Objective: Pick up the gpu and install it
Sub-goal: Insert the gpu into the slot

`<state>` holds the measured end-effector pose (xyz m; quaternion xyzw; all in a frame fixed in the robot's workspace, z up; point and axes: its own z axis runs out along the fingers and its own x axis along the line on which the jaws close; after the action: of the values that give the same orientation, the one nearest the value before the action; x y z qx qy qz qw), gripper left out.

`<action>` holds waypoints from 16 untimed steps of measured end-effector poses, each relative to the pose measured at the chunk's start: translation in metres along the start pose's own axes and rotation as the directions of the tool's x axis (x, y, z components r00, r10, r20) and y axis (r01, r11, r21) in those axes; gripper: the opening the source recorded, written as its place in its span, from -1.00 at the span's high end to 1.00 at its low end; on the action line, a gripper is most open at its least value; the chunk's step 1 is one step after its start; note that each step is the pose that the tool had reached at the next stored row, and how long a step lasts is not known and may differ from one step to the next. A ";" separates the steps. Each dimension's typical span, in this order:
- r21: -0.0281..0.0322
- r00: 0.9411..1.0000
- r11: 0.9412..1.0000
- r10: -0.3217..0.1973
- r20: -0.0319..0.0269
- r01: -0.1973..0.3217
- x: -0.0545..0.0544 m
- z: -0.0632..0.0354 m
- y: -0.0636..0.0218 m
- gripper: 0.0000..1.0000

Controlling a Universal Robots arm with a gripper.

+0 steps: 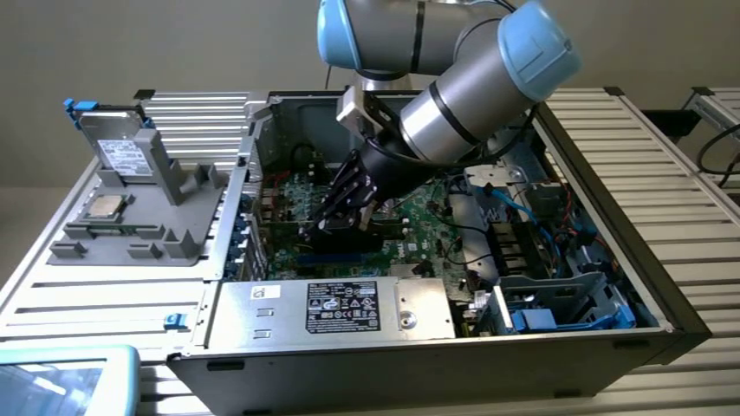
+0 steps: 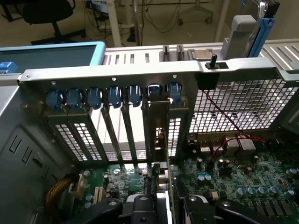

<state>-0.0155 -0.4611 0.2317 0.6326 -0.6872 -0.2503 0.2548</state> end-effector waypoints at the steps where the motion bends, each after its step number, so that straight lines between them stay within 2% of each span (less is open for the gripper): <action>1: -0.001 1.000 1.000 0.000 0.000 0.000 0.001 -0.0001 -0.0002 0.44; 6: -0.003 1.000 1.000 0.000 0.000 0.000 0.004 -0.0001 -0.0003 0.44; 7: -0.003 1.000 1.000 0.001 0.001 -0.001 0.004 -0.0002 -0.0003 0.44; 9: -0.004 1.000 1.000 0.005 0.008 -0.005 0.004 0.0000 -0.0005 0.44; 16: -0.004 1.000 1.000 0.007 0.010 -0.007 0.004 0.0004 -0.0006 0.44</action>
<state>-0.0156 -0.4654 0.2312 0.6286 -0.6901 -0.2537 0.2536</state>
